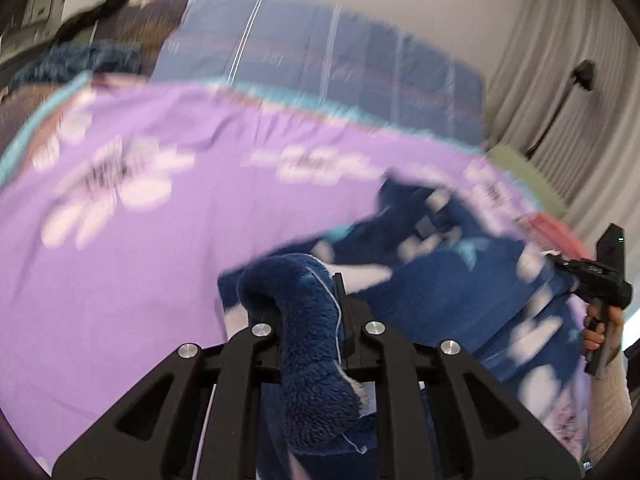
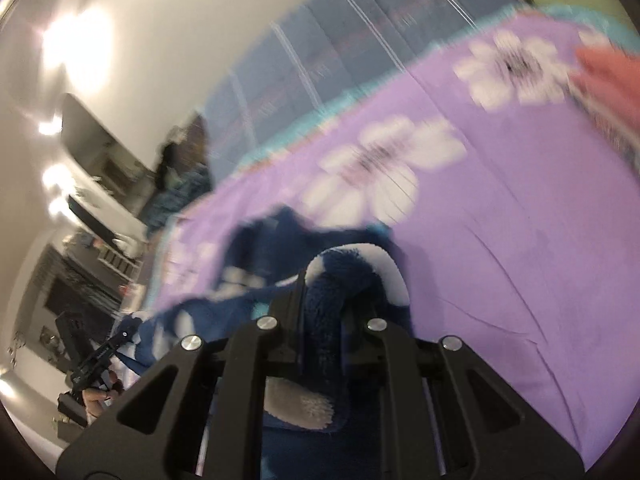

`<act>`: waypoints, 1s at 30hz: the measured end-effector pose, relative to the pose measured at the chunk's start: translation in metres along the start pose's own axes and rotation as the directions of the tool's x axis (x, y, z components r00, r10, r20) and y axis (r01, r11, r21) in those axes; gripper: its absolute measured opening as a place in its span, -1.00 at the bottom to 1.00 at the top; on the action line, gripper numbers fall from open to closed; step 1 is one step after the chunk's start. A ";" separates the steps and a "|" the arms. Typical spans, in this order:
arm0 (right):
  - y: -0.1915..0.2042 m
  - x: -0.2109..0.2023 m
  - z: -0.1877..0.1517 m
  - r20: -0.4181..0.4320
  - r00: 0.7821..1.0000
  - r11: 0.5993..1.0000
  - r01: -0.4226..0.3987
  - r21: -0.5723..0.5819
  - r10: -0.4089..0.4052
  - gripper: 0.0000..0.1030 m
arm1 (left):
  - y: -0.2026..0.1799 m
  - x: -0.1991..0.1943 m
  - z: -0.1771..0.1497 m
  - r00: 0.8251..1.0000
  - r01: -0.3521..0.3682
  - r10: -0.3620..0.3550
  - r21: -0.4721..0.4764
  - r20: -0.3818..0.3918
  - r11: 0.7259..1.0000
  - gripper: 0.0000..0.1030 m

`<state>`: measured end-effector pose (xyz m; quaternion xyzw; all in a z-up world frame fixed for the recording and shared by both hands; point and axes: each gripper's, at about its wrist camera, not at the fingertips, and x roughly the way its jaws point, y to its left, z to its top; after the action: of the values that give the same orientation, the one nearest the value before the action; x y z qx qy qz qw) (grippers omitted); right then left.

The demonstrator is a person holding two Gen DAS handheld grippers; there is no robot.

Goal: Fold small clothes
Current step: 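Fold the hem up toward the collar with the left gripper while the right gripper holds fabric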

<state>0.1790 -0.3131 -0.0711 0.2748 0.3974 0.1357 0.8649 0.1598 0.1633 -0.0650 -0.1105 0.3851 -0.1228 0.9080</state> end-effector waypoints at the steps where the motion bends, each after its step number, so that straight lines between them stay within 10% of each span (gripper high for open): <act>1: -0.010 0.008 -0.003 -0.011 1.000 1.000 -0.002 0.024 0.003 -0.75 | 0.004 0.006 -0.005 1.000 0.008 -0.008 -0.012 0.002 1.000 -0.64; 9: -0.007 -0.006 -0.008 -0.003 0.999 0.999 -0.040 -0.013 0.040 -0.67 | 0.004 -0.008 -0.010 0.997 0.056 -0.056 -0.007 0.052 0.998 -0.51; 16: 0.012 -0.051 -0.016 0.046 0.998 0.986 -0.031 -0.162 0.039 0.11 | 0.003 -0.060 -0.021 0.986 0.116 -0.115 0.002 0.117 0.993 0.12; 24: 0.016 -0.063 -0.044 0.056 0.967 0.834 0.244 -0.495 -0.250 0.27 | 0.005 -0.083 -0.052 0.995 -0.087 0.076 0.209 0.060 0.974 0.23; 30: 0.031 -0.019 -0.030 0.013 0.975 0.817 0.193 -0.544 -0.221 0.27 | -0.011 -0.032 -0.032 0.987 -0.158 0.148 0.352 0.056 0.922 0.51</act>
<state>0.1436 -0.2859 -0.0570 -0.0293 0.3920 0.1545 0.9064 0.1139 0.1596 -0.0618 0.0842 0.3513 -0.1174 0.9251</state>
